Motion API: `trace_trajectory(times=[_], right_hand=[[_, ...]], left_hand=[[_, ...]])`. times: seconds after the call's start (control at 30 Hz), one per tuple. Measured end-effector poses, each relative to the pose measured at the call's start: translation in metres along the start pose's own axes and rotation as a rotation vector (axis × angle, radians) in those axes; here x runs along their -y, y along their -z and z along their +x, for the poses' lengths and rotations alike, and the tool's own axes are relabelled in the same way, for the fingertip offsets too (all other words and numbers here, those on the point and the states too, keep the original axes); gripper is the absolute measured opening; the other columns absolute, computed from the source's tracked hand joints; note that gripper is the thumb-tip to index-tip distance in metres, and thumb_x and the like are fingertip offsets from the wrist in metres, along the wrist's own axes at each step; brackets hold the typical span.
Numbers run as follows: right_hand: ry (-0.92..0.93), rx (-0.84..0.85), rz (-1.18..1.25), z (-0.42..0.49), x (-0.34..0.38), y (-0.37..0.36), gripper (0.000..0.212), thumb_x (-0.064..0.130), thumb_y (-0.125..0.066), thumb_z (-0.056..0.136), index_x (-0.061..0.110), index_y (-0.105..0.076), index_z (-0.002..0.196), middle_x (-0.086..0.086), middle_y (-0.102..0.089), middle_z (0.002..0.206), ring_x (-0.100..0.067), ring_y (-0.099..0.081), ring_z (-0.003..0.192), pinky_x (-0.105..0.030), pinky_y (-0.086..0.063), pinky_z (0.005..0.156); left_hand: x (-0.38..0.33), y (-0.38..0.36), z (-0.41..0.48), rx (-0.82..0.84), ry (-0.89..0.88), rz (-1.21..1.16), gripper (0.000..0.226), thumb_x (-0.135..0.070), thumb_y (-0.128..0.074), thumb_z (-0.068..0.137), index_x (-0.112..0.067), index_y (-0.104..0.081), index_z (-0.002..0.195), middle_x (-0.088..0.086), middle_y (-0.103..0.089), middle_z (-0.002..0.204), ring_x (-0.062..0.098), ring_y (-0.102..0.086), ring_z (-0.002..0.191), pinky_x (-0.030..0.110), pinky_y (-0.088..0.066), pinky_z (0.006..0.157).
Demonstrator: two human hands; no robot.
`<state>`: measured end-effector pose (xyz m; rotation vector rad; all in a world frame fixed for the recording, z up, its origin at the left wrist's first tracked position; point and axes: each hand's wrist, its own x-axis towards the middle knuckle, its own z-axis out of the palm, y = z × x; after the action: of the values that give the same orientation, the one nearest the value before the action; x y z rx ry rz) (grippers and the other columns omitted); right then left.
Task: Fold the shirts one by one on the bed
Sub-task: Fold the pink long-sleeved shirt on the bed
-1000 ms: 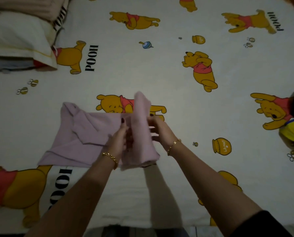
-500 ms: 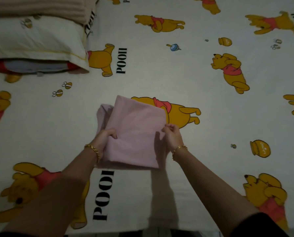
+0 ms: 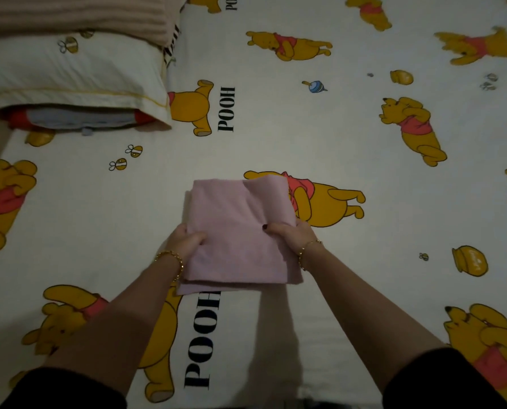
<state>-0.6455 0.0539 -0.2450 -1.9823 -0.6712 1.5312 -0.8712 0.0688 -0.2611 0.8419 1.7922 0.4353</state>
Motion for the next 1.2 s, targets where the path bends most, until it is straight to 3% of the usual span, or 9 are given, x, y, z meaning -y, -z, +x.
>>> trace_trajectory(times=[0.13,0.27,0.37,0.47,0.57,0.67,0.8,1.0,1.2], right_hand=[[0.253,-0.117,-0.207,-0.003,0.041,0.029,0.04,0.026,-0.08,0.07,0.012,-0.065,0.105,-0.008,-0.066,0.097,-0.027,-0.062,0.087,-0.039,-0.054,0.073],[0.654,-0.237,-0.5,-0.009,0.1,0.069,0.031,0.028,-0.071,0.073,0.014,-0.068,0.1,-0.008,-0.07,0.091,-0.026,-0.061,0.084,-0.035,-0.05,0.071],[0.913,-0.344,-0.752,-0.012,0.138,0.093,0.03,0.032,-0.062,0.074,0.015,-0.062,0.098,-0.009,-0.066,0.081,-0.031,-0.058,0.076,-0.036,-0.046,0.062],[1.14,-0.49,-1.008,-0.012,0.145,0.103,0.019,0.018,-0.065,0.076,0.012,-0.055,0.091,-0.005,-0.055,0.071,-0.026,-0.05,0.063,-0.03,-0.035,0.053],[1.388,-0.497,-1.045,0.001,0.107,0.102,0.016,0.01,-0.055,0.069,0.011,-0.06,0.084,-0.007,-0.062,0.072,-0.029,-0.06,0.061,-0.027,-0.038,0.05],[1.212,-0.235,-1.265,0.022,0.025,0.099,0.031,0.02,-0.043,0.075,0.016,-0.059,0.102,-0.008,-0.062,0.104,-0.029,-0.06,0.095,-0.041,-0.048,0.08],[0.938,-0.02,-1.471,0.025,-0.07,0.096,0.07,0.044,-0.077,0.064,0.016,-0.056,0.125,-0.011,-0.053,0.136,-0.03,-0.052,0.125,-0.051,-0.05,0.092],[1.018,-0.219,-0.958,0.039,-0.056,0.111,0.037,0.02,-0.055,0.085,0.009,-0.055,0.12,-0.014,-0.053,0.132,-0.031,-0.05,0.121,-0.046,-0.045,0.099],[0.22,-0.295,-0.472,0.07,-0.024,0.132,0.026,0.031,-0.045,0.097,0.009,-0.056,0.105,-0.01,-0.061,0.102,-0.028,-0.058,0.098,-0.034,-0.046,0.082]], left_hand=[[-0.02,-0.014,-0.001,0.032,-0.033,-0.089,0.037,-0.013,-0.059,0.087,-0.009,-0.054,0.124,0.008,-0.06,0.115,0.023,-0.056,0.096,0.034,-0.046,0.087],[-0.054,-0.035,-0.015,0.041,-0.11,-0.155,0.028,-0.023,-0.054,0.094,-0.017,-0.053,0.122,0.004,-0.055,0.108,0.018,-0.05,0.092,0.025,-0.039,0.062],[-0.069,-0.053,-0.027,0.048,-0.17,-0.186,0.025,-0.026,-0.053,0.095,-0.019,-0.055,0.119,0.0,-0.056,0.108,0.015,-0.05,0.09,0.023,-0.034,0.058],[-0.076,-0.068,-0.03,-0.003,-0.2,-0.199,0.018,-0.024,-0.052,0.095,-0.022,-0.058,0.112,0.0,-0.058,0.104,0.014,-0.051,0.09,0.023,-0.036,0.059],[-0.065,-0.085,-0.03,-0.113,-0.229,-0.22,0.014,-0.019,-0.053,0.092,-0.024,-0.063,0.1,0.001,-0.065,0.105,0.021,-0.058,0.097,0.028,-0.045,0.074],[-0.047,-0.106,-0.038,-0.232,-0.187,-0.244,0.01,-0.016,-0.054,0.092,-0.017,-0.063,0.097,0.005,-0.064,0.099,0.027,-0.06,0.097,0.027,-0.043,0.073],[-0.033,-0.131,-0.05,-0.369,-0.189,-0.169,0.013,-0.015,-0.056,0.091,-0.011,-0.06,0.103,0.005,-0.06,0.095,0.019,-0.055,0.086,0.015,-0.035,0.057],[-0.042,-0.153,-0.044,-0.446,-0.275,-0.035,0.016,-0.022,-0.062,0.088,-0.012,-0.061,0.101,0.002,-0.059,0.098,0.015,-0.053,0.083,0.016,-0.033,0.06],[-0.049,-0.162,-0.022,-0.455,-0.145,0.088,0.022,-0.03,-0.06,0.089,-0.008,-0.064,0.09,0.011,-0.065,0.092,0.026,-0.058,0.083,0.027,-0.038,0.069]])
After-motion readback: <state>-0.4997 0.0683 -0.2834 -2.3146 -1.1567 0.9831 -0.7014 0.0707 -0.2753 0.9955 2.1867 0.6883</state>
